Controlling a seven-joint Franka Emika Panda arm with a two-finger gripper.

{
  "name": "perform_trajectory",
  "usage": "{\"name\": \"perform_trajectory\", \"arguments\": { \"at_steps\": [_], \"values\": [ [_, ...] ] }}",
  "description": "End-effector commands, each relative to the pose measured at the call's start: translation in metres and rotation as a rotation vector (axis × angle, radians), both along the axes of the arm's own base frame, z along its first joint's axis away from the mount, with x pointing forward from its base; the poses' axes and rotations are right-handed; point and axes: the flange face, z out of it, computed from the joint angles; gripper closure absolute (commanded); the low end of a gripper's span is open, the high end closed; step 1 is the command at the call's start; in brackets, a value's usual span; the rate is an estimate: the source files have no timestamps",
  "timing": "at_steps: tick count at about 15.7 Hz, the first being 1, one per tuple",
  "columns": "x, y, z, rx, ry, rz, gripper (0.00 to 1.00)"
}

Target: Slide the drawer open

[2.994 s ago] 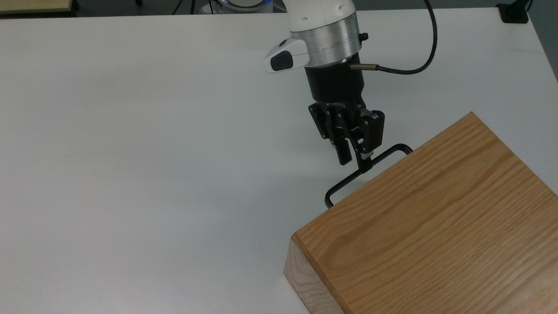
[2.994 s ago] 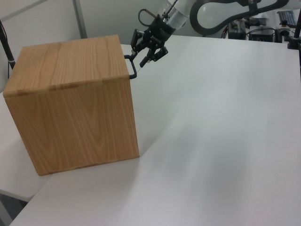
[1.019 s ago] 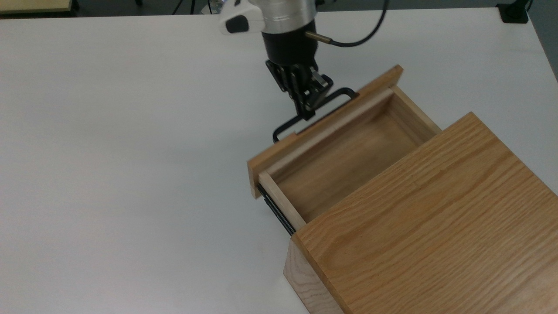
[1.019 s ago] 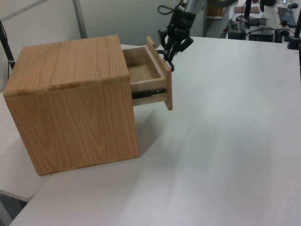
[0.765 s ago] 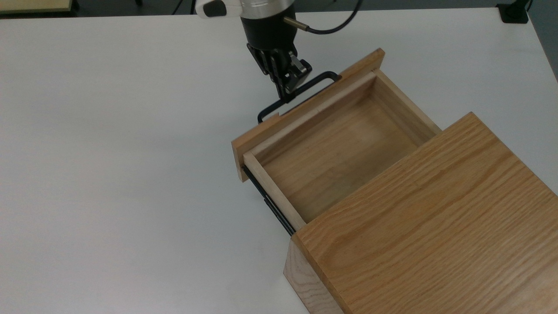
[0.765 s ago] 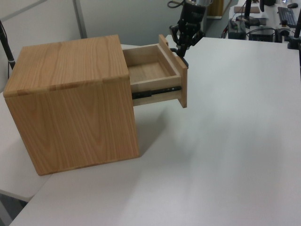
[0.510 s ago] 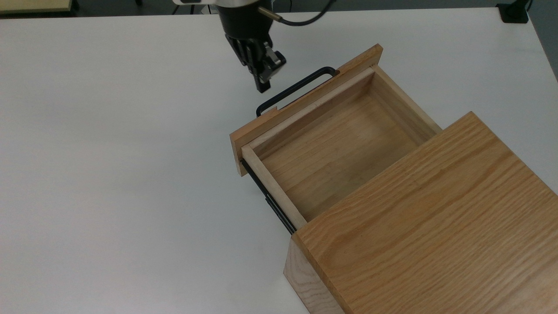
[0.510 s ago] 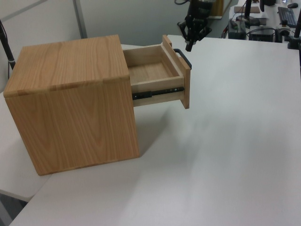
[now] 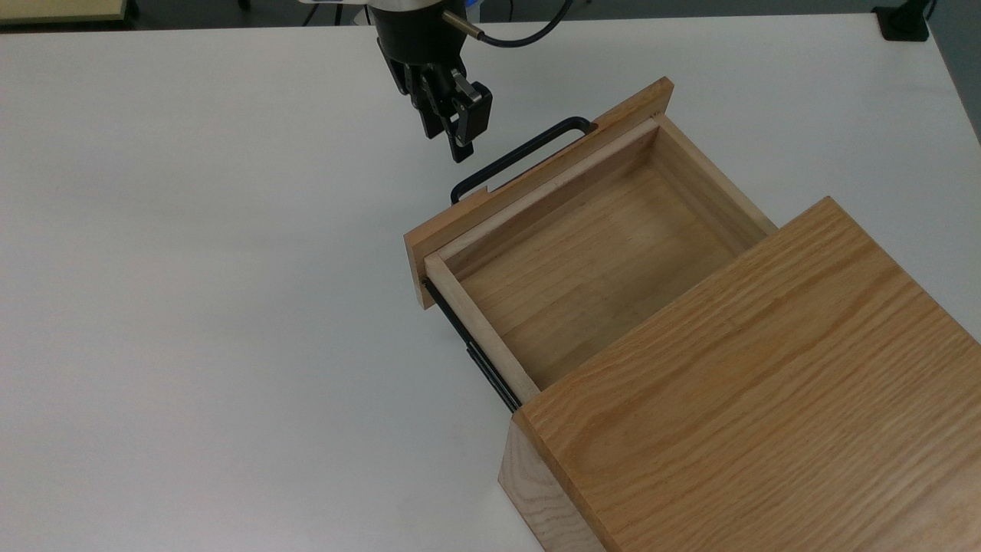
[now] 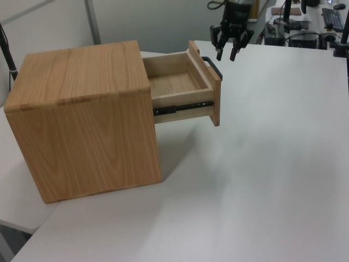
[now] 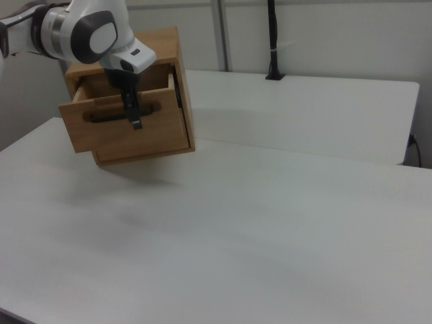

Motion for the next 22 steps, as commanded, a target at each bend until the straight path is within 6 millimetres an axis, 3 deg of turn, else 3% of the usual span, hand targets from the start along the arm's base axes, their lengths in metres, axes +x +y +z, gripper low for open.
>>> {"name": "perform_trajectory", "arguments": {
  "at_steps": [1,5,10,13,17,22],
  "values": [
    [-0.029,-0.027,0.046,-0.027,-0.035,0.015,0.00],
    [-0.070,-0.029,0.090,-0.063,-0.002,0.177,0.00],
    [-0.096,-0.018,0.090,-0.147,0.105,0.420,0.00],
    [-0.098,-0.016,0.085,-0.207,0.103,0.648,0.00],
    [-0.093,-0.027,0.081,-0.260,0.094,0.826,0.00],
    [-0.086,-0.028,0.076,-0.293,0.085,0.857,0.00]
  ]
}}
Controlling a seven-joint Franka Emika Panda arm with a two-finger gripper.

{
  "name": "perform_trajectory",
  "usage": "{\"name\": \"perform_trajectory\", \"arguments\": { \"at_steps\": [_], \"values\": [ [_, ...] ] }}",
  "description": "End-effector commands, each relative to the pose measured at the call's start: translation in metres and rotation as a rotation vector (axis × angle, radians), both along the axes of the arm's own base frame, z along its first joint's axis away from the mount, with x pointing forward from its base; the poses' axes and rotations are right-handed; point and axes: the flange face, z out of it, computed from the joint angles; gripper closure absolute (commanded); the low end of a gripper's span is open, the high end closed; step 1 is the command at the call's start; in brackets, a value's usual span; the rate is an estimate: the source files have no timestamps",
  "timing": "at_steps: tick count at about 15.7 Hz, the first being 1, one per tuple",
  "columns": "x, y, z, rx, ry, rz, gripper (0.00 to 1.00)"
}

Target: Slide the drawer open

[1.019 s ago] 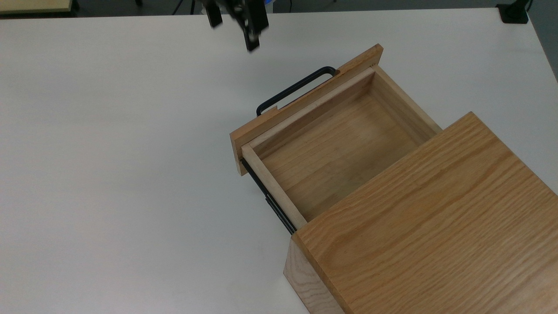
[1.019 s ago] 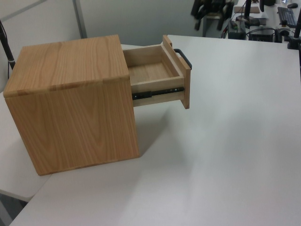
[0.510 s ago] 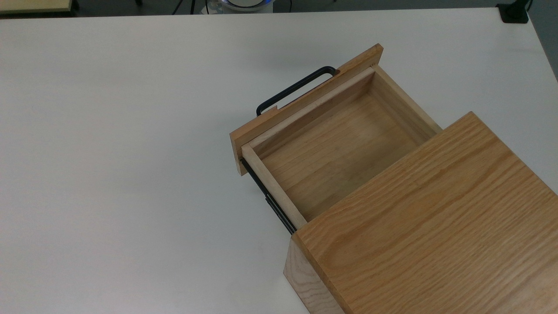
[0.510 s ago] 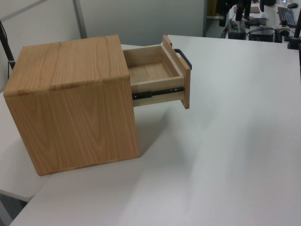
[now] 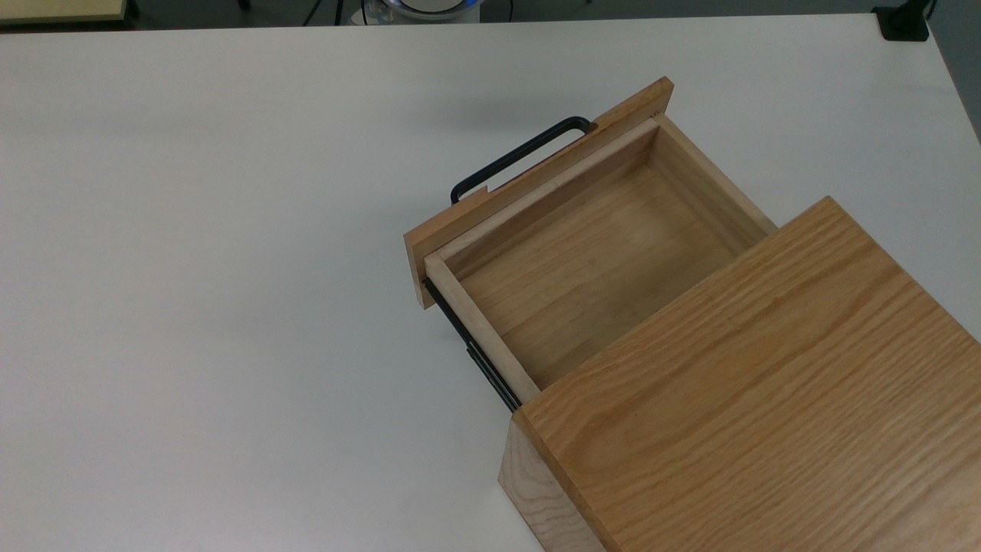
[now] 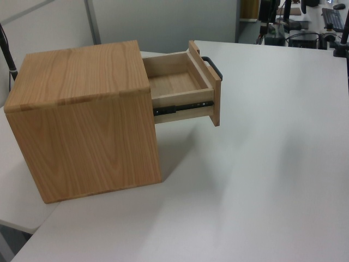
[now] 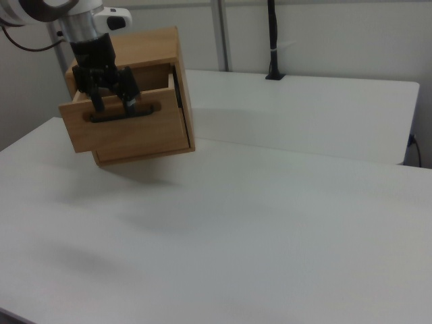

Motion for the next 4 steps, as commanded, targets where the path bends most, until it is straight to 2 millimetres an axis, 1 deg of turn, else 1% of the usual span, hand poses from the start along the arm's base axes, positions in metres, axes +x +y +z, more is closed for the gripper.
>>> {"name": "perform_trajectory", "arguments": {
  "at_steps": [1,4],
  "values": [
    [0.0005,0.0018,-0.0042,-0.034,-0.016,0.037,0.00],
    [0.0012,0.0010,-0.0042,-0.034,-0.017,0.041,0.00]
  ]
}}
